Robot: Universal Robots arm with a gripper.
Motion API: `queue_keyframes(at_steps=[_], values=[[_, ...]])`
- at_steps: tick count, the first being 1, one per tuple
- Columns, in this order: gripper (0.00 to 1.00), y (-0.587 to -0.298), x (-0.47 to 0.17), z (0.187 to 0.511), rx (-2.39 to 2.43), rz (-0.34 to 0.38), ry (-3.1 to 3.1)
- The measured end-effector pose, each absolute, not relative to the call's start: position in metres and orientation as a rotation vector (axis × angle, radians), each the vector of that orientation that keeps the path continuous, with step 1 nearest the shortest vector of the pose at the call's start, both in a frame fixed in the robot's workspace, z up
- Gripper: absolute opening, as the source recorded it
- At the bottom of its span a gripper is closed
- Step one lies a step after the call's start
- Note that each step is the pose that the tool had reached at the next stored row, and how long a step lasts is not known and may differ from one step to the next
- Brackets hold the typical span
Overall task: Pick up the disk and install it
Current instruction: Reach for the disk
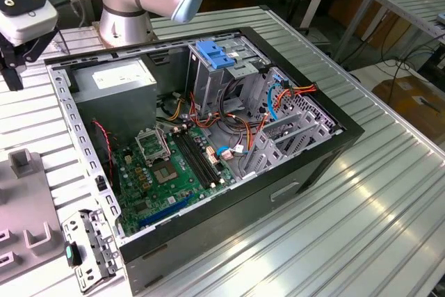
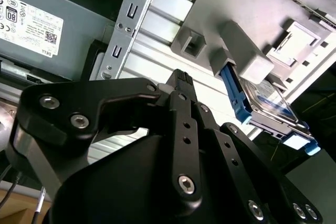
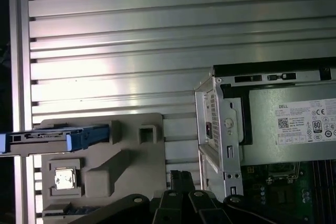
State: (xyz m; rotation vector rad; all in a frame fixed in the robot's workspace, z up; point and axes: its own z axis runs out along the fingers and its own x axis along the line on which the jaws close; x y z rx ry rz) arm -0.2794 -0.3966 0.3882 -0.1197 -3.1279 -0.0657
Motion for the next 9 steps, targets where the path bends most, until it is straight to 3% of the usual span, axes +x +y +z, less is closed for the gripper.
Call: queue_keyframes(at_steps=[9], values=[[0.11, -0.391, -0.297, 0.388, -0.12, -0.066, -3.128]])
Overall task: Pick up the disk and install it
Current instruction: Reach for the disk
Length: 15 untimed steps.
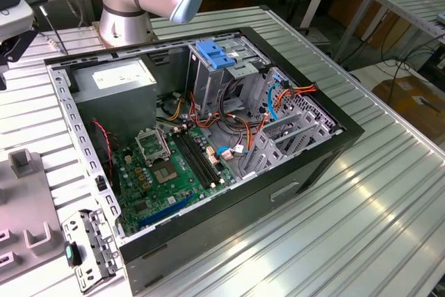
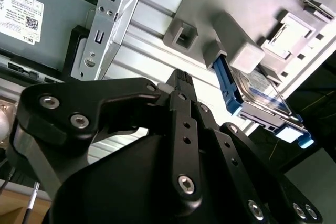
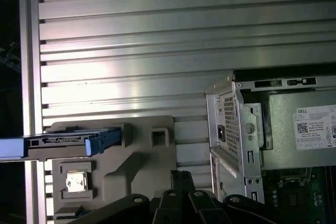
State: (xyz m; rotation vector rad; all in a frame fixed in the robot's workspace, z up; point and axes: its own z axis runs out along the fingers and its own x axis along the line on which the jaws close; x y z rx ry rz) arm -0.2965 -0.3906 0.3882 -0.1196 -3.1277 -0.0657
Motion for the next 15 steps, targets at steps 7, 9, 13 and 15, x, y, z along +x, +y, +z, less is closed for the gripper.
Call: queue_keyframes(at_steps=[7, 9, 13, 15], values=[[0.11, -0.386, -0.309, 0.388, -0.12, -0.066, -3.128], [0.11, -0.385, -0.313, 0.388, -0.12, -0.066, -3.128], [0.11, -0.383, -0.323, 0.388, -0.12, -0.066, -3.127], [0.11, -0.383, -0.327, 0.388, -0.12, -0.066, -3.127]])
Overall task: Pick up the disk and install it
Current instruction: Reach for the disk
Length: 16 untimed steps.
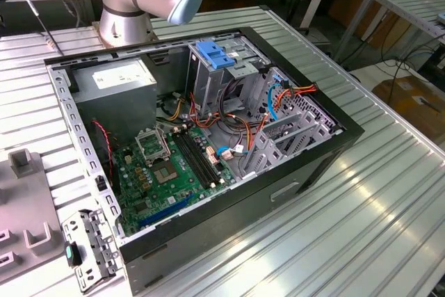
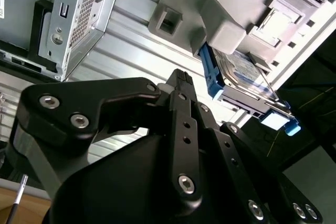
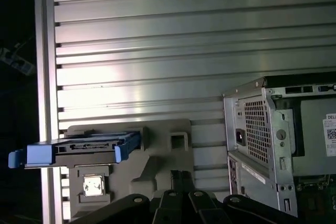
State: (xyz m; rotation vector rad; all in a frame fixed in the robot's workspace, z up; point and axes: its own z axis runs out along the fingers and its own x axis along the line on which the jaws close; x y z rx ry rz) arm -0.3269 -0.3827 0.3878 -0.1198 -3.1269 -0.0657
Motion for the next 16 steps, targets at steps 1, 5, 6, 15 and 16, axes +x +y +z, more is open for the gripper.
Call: queue_keyframes(at_steps=[1, 5, 6, 15, 16], values=[[0.11, -0.382, -0.329, 0.388, -0.12, -0.066, -3.127], [0.11, -0.381, -0.337, 0.388, -0.12, -0.066, -3.126], [0.11, -0.38, -0.339, 0.388, -0.12, -0.066, -3.126], [0.11, -0.378, -0.367, 0.388, -0.12, -0.066, -3.126], [0.11, -0.378, -0.369, 0.388, -0.12, -0.066, -3.126]])
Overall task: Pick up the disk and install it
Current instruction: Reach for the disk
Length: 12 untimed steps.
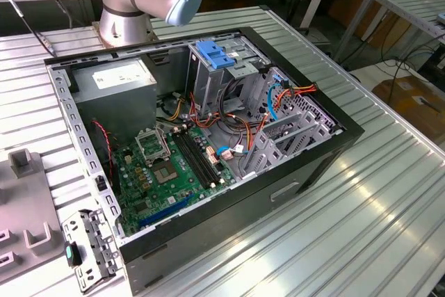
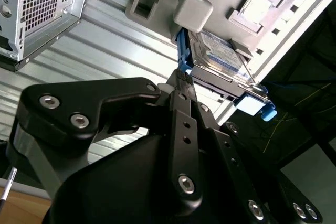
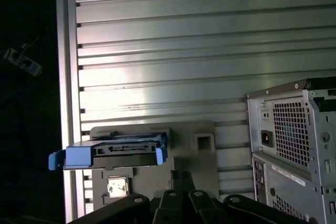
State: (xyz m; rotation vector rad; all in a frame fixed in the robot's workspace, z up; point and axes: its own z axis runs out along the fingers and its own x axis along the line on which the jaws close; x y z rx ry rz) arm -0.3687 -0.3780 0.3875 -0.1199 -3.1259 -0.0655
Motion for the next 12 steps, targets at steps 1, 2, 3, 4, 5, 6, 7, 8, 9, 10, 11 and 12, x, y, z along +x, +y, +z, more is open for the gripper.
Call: queue_keyframes(at_steps=[1, 2, 3, 4, 5, 6, 7, 8, 9, 10, 11, 12], values=[[0.11, -0.378, -0.371, 0.387, -0.12, -0.066, -3.126], [0.11, -0.378, -0.374, 0.387, -0.12, -0.066, -3.126], [0.11, -0.377, -0.377, 0.387, -0.12, -0.066, -3.126], [0.11, -0.377, -0.379, 0.387, -0.12, -0.066, -3.126], [0.11, -0.377, -0.382, 0.387, -0.12, -0.066, -3.126], [0.11, -0.377, -0.385, 0.387, -0.12, -0.066, -3.126], [0.11, -0.377, -0.39, 0.387, -0.12, -0.066, -3.126], [0.11, -0.376, -0.393, 0.387, -0.12, -0.066, -3.126], [0.11, -0.376, -0.399, 0.387, -0.12, -0.066, -3.126], [0.11, -0.376, -0.407, 0.387, -0.12, -0.066, -3.126], [0.11, -0.375, -0.415, 0.387, -0.12, -0.066, -3.126], [0.11, -0.374, -0.421, 0.387, -0.12, -0.066, -3.126]])
